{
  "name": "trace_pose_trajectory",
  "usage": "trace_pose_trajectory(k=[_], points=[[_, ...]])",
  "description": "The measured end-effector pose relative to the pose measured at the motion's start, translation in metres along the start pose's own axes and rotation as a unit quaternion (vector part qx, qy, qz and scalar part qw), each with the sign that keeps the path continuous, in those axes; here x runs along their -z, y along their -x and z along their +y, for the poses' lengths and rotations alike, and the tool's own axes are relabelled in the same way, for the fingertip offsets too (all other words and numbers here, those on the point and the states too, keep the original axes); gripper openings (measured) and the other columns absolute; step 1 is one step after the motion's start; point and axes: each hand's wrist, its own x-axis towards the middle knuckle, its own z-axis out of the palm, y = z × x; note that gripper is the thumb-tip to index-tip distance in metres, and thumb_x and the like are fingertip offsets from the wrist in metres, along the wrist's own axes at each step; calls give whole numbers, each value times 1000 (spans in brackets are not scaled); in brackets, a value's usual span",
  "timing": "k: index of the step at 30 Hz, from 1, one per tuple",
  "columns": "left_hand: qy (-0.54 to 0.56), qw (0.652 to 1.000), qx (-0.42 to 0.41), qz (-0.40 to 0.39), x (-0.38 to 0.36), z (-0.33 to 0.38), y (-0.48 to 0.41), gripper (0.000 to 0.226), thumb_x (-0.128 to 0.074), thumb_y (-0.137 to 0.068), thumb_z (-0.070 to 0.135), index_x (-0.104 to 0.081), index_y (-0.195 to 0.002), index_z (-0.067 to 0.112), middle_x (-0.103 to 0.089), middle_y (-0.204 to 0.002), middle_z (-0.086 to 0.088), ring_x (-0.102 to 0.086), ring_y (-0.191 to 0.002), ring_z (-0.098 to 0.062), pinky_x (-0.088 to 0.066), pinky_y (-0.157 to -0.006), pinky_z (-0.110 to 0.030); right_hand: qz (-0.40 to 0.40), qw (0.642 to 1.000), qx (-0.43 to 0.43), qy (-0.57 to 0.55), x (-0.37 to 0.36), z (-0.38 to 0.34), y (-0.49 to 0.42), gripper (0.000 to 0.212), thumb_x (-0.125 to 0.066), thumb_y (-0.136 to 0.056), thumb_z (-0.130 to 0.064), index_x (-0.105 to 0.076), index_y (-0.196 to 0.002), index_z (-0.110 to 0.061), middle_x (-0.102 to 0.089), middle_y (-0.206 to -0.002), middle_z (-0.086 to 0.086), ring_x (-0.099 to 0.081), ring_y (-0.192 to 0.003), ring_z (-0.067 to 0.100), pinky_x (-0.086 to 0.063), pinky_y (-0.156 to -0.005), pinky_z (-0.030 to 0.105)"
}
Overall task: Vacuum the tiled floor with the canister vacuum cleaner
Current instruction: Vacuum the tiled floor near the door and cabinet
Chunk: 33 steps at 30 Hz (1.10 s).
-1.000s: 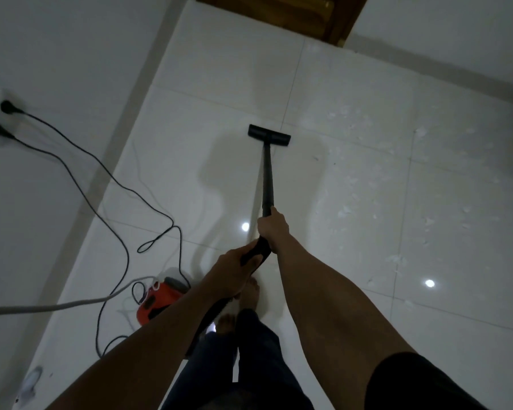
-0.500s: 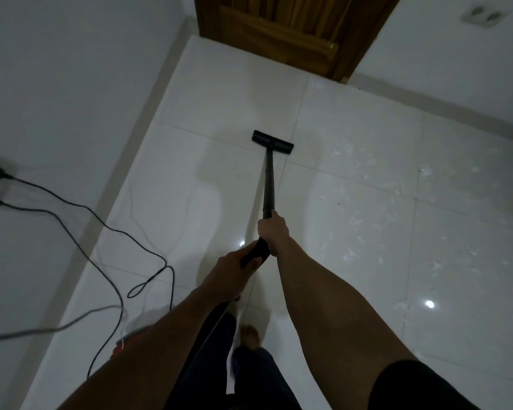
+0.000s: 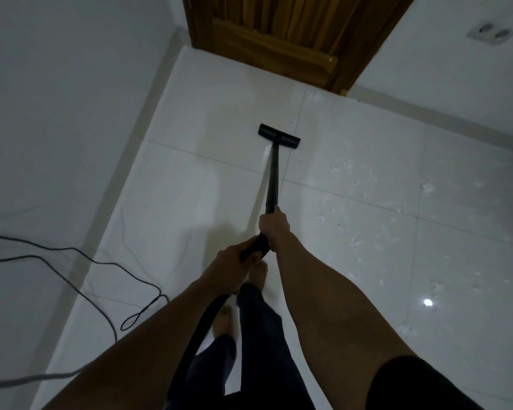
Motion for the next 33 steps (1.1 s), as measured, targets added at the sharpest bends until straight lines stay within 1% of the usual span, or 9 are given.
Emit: trace_pose_trajectory(k=[2,7,10,12,16,18,21,29,33], points=[[-6,1000,6,-1,4,11,-18,47,-44,-104,35,-35,-150,36,-70,-87,-2,-62,-50,0,-42,-44,-11,-1,1000,-5,-5,9,-10,-14,68,-42,-96,-14,-19,-159,-24,-51,-140,11,-57,-113,29,-47,-74,33],[16,1000,14,-4,10,40,-77,47,-44,-104,35,-31,-150,38,-61,-72,9,-54,-36,-2,-48,-43,-19,9,1000,-16,-21,36,-45,-62,68,-42,-96,-11,-20,-159,-26,-52,-141,11,-57,-114,29,-48,-77,32],[8,1000,6,-1,14,63,-115,48,-44,-104,35,-32,-151,34,-71,-112,-15,-73,-81,-18,-55,-68,-26,20,999,-18,-21,57,-68,-93,68,-43,-95,-11,-22,-158,-28,-54,-139,10,-58,-104,25,-47,-73,32],[9,1000,12,0,15,77,-137,49,-44,-104,35,-33,-152,32,-67,-122,-19,-68,-100,-33,-53,-79,-34,25,999,-22,-25,71,-81,-111,68,-43,-96,-11,-22,-158,-31,-55,-138,10,-54,-94,22,-45,-67,29],[14,1000,21,3,15,87,-178,49,-44,-104,38,-30,-151,39,-72,-98,-4,-58,-54,4,-48,-62,-21,31,999,-36,-27,87,-102,-144,69,-42,-97,-12,-19,-158,-34,-57,-134,10,-54,-74,15,-41,-53,24],[14,1000,28,0,18,91,-197,49,-44,-104,38,-29,-150,41,-63,-77,11,-53,-45,6,-45,-54,-18,36,998,-40,-25,93,-112,-157,69,-42,-97,-13,-17,-158,-35,-58,-133,10,-51,-69,13,-42,-54,25],[15,999,35,-10,21,97,-218,48,-45,-104,38,-29,-148,45,-60,-69,16,-55,-43,7,-45,-51,-18,40,998,-44,-18,99,-121,-175,70,-43,-97,-13,-16,-159,-35,-59,-132,10,-50,-64,11,-40,-50,24],[17,999,45,-6,18,105,-257,50,-44,-103,43,-28,-150,45,-68,-80,10,-59,-45,2,-50,-50,-19,32,999,-25,-13,113,-140,-206,68,-45,-99,-18,-17,-158,-35,-60,-131,8,-57,-65,10,-43,-51,23],[11,999,40,6,26,104,-267,50,-44,-103,44,-27,-150,45,-68,-71,5,-57,-43,-2,-57,-54,-34,17,1000,-4,3,112,-151,-216,66,-46,-99,-20,-19,-158,-33,-59,-133,8,-52,-64,6,-38,-47,21]])
